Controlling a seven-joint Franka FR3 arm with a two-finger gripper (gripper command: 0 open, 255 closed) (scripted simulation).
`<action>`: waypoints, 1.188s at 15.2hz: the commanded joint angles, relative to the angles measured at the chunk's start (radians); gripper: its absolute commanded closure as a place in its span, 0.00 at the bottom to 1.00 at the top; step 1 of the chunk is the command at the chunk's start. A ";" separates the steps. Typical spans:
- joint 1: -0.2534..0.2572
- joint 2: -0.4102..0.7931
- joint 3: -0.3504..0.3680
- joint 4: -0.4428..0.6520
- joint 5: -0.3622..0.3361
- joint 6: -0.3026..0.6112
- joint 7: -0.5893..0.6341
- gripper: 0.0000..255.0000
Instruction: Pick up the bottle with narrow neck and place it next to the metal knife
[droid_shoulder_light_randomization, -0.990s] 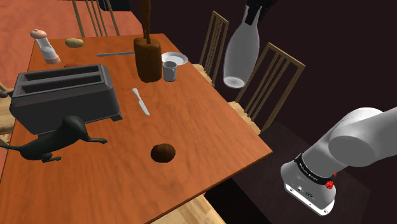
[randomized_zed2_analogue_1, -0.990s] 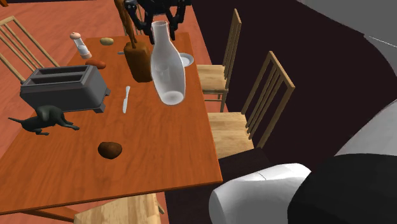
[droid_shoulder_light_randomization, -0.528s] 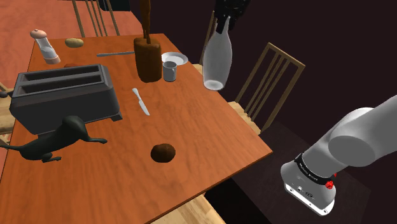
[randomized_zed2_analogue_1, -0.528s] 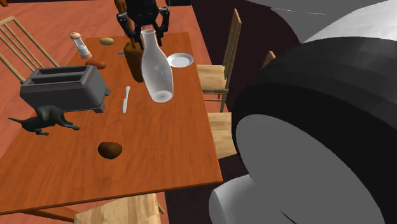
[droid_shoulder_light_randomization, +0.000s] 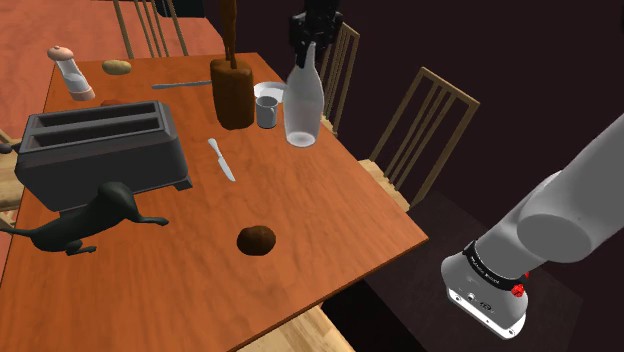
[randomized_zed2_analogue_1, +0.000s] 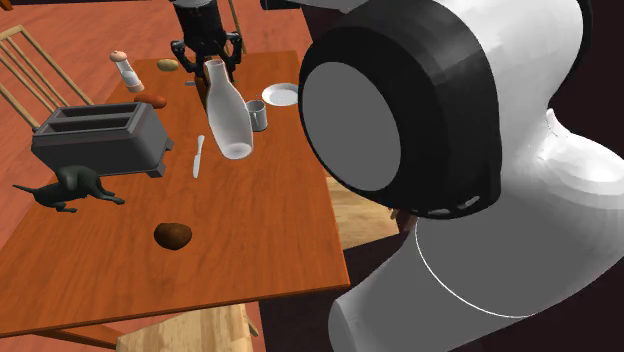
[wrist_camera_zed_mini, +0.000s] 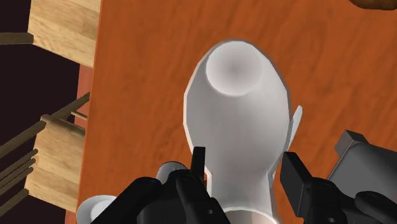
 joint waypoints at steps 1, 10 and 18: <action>0.009 0.073 0.007 0.048 -0.030 0.020 0.019 1.00; 0.112 0.451 0.001 0.406 -0.172 0.012 0.096 1.00; 0.139 0.557 -0.013 0.451 -0.203 0.069 0.111 1.00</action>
